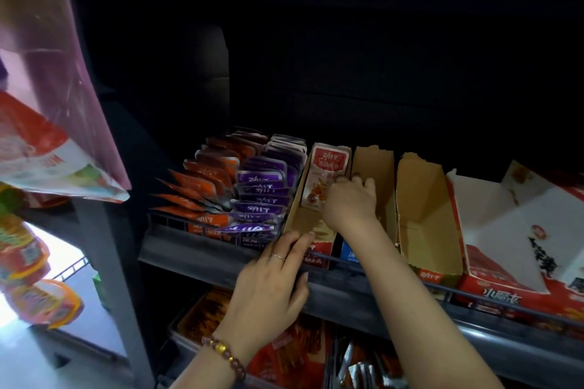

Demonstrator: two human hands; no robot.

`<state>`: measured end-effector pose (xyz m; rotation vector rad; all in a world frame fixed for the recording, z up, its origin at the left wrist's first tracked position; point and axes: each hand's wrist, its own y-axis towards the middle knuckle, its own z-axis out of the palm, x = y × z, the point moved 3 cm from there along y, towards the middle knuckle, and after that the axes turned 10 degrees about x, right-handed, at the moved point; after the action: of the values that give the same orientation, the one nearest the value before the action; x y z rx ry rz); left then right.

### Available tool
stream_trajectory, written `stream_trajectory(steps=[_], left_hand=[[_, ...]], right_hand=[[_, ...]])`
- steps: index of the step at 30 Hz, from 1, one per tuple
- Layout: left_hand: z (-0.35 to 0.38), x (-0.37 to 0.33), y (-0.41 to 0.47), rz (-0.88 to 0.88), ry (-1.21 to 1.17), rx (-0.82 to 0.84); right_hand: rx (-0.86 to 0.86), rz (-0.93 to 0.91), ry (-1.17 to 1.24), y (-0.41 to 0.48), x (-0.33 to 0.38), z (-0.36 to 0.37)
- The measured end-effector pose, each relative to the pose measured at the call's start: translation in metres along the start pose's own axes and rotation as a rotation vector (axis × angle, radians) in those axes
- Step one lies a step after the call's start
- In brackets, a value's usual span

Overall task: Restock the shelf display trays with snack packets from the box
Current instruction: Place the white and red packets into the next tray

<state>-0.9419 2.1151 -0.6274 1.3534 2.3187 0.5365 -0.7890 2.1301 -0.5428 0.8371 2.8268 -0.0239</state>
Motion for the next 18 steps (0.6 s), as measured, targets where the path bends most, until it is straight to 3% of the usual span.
stream_trajectory(steps=[18], left_hand=[[0.0023,-0.0015,0.0005,-0.004,-0.067,-0.006]], right_hand=[[-0.005,0.037,-0.057,0.0039,0.0085,-0.0028]])
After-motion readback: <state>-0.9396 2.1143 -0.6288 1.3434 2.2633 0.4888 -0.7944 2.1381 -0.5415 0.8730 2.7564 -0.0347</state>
